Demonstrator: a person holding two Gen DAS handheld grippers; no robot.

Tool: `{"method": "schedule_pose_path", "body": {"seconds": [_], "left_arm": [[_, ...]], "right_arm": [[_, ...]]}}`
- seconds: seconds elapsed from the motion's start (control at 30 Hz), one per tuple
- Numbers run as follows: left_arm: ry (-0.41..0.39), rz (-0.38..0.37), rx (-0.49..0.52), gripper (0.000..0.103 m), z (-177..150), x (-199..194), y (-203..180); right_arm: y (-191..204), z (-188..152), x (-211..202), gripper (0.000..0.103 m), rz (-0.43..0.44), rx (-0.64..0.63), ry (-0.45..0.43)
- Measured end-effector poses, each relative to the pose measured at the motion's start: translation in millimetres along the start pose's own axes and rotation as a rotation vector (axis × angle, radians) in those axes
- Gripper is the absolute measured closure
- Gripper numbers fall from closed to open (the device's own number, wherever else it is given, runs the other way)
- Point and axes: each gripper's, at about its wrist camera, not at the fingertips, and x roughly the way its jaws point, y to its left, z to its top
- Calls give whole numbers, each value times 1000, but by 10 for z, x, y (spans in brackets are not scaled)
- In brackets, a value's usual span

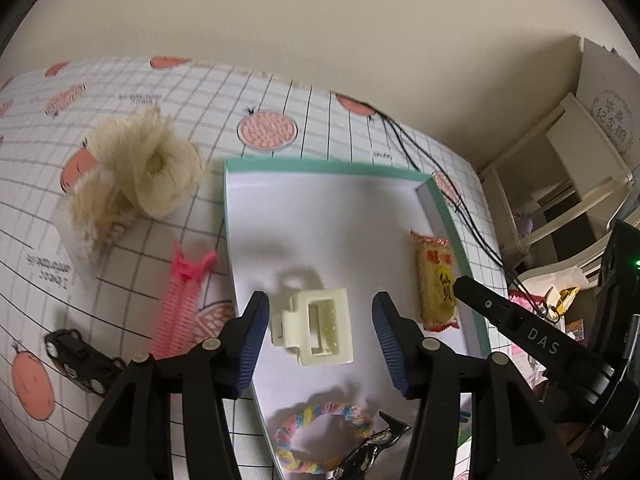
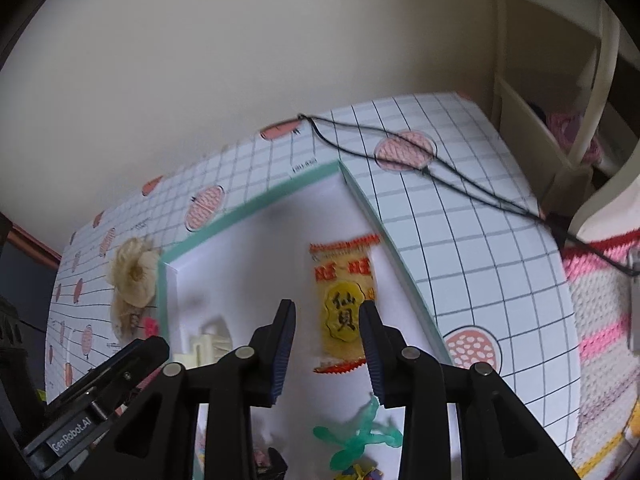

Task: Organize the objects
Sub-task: 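Move the left gripper to the black toy car while the right gripper approaches the pink comb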

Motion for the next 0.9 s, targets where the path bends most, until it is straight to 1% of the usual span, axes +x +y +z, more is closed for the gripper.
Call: {"method": "schedule_pose_path", "body": {"seconds": [0.1,0.2,0.27,0.3,0.33,0.4,0.43,0.5,0.53,0.57,0.63,0.67,0.77,0.8,0.83,0.9], "left_arm": [[-27,9,4,48,61,-96,-1],[-51,27,12,47,82,-186,20],[-58,40,6,44,104,-204,50],[-59,43,3,43,109,-202,68],[-59,49,1,42,111,-196,87],[-59,67,0,42,102,-177,124],[-57,75,-1,42,97,-164,142],[-53,88,-12,37,93,-140,192],[-53,99,-15,31,92,-133,211],[-59,116,-20,24,89,-127,224],[-70,139,-31,17,90,-120,263],[-71,141,-37,13,87,-116,285],[-81,140,-61,8,87,-129,357],[-84,146,-66,7,88,-132,371],[-91,154,-71,1,91,-141,391],[-99,157,-78,0,100,-157,416]], "right_arm": [[63,26,-62,67,-5,-21,-18],[89,28,-51,67,-15,-31,-17],[83,17,-20,60,-5,-26,-12],[78,10,6,50,7,-23,-7],[77,-10,15,47,8,-22,-4],[82,-20,43,46,-5,-29,1],[85,-22,50,44,-13,-32,0],[85,-24,51,40,-9,-33,-1],[87,-24,54,38,-4,-34,0],[92,-23,56,33,-3,-35,1],[99,-27,74,26,-6,-40,2],[102,-28,79,24,-7,-41,3],[108,-32,91,17,4,-39,9],[113,-30,91,9,4,-40,8],[118,-29,88,3,1,-42,4],[131,-28,80,0,-4,-51,-4]]}}
